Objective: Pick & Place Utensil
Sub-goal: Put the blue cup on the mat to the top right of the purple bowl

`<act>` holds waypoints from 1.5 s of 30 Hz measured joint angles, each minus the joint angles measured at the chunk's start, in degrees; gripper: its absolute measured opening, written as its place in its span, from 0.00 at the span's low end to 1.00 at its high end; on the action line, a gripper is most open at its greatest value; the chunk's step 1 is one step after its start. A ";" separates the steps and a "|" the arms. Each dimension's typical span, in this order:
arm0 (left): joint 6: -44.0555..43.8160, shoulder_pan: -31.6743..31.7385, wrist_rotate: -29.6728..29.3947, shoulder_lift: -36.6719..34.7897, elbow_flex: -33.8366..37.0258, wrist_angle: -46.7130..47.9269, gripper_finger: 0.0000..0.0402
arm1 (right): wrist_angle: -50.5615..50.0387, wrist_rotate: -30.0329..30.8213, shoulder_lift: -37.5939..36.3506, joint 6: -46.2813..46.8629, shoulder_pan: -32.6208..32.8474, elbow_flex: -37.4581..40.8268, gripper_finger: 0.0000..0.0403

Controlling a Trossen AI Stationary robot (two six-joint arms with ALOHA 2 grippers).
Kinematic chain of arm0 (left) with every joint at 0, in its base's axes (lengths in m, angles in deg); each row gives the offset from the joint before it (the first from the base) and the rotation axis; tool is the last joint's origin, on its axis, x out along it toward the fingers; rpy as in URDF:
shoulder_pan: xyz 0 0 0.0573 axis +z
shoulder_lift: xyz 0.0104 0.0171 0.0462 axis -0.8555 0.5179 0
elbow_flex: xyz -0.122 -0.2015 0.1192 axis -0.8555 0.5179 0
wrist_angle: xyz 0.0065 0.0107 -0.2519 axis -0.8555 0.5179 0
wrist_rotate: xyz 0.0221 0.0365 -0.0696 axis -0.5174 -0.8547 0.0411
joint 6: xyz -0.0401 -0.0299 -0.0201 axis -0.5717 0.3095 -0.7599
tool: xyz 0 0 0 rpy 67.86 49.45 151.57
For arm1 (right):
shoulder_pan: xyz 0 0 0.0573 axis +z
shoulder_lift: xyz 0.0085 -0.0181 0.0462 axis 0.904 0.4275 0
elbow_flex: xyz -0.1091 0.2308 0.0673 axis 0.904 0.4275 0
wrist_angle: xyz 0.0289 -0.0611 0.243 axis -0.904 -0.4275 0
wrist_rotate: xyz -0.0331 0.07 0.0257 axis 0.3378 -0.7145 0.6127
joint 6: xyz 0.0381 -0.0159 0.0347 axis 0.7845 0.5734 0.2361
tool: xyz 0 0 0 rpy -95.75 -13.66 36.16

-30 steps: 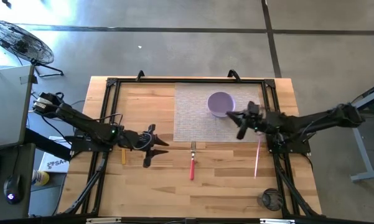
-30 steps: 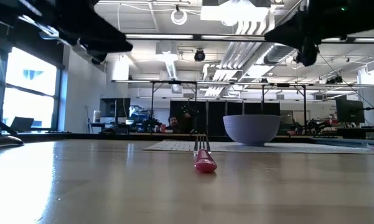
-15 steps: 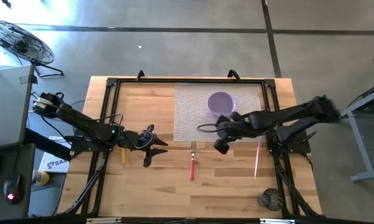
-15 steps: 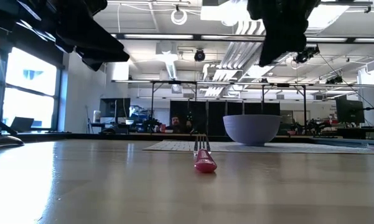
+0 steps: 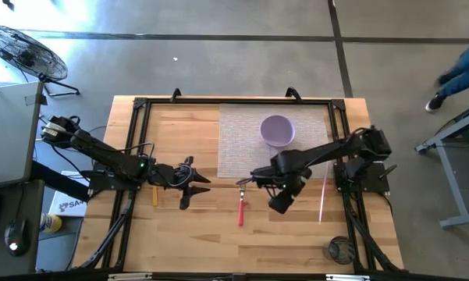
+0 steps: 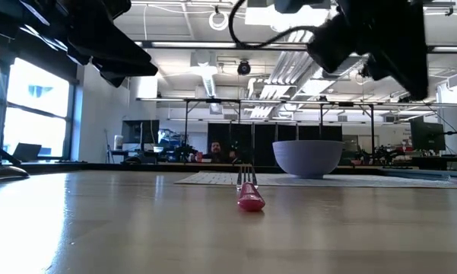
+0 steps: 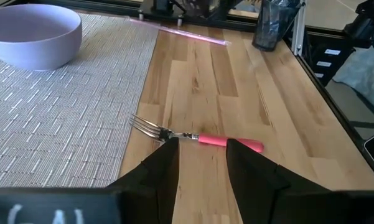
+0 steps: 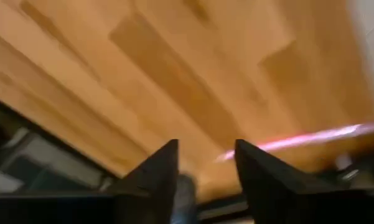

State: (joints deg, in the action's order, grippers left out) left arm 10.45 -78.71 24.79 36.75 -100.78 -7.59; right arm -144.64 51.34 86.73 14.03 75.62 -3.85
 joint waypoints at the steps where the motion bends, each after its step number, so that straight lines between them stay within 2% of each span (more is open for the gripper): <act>1: -0.03 0.00 0.00 0.00 0.00 0.00 0.32 | -0.05 -1.58 0.46 1.79 0.52 0.40 0.45; 8: -0.52 0.00 0.20 0.00 -0.02 -0.03 0.32 | 0.49 -10.13 1.60 9.61 3.57 4.64 0.73; 16: -1.64 0.00 0.22 0.00 -0.02 0.02 0.32 | 3.00 -22.06 1.61 19.41 9.39 11.73 0.97; 20: -1.64 0.00 0.22 0.00 -0.02 0.02 0.32 | 6.69 -28.65 1.63 21.56 12.88 15.98 0.97; 28: -1.51 0.00 0.17 0.00 -0.04 0.02 0.32 | 15.40 -36.46 1.65 26.51 17.01 21.98 0.99; 36: -1.51 0.00 0.13 0.00 -0.04 0.11 0.32 | 31.93 -40.89 1.65 35.99 20.08 26.82 0.99; 45: -1.49 0.00 0.06 0.00 -0.04 1.18 0.32 | 37.02 -41.91 1.65 37.71 22.12 29.25 0.99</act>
State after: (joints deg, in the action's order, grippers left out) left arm 8.96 -78.71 24.85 36.75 -100.83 -6.41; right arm -107.62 9.43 88.38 51.74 97.73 25.40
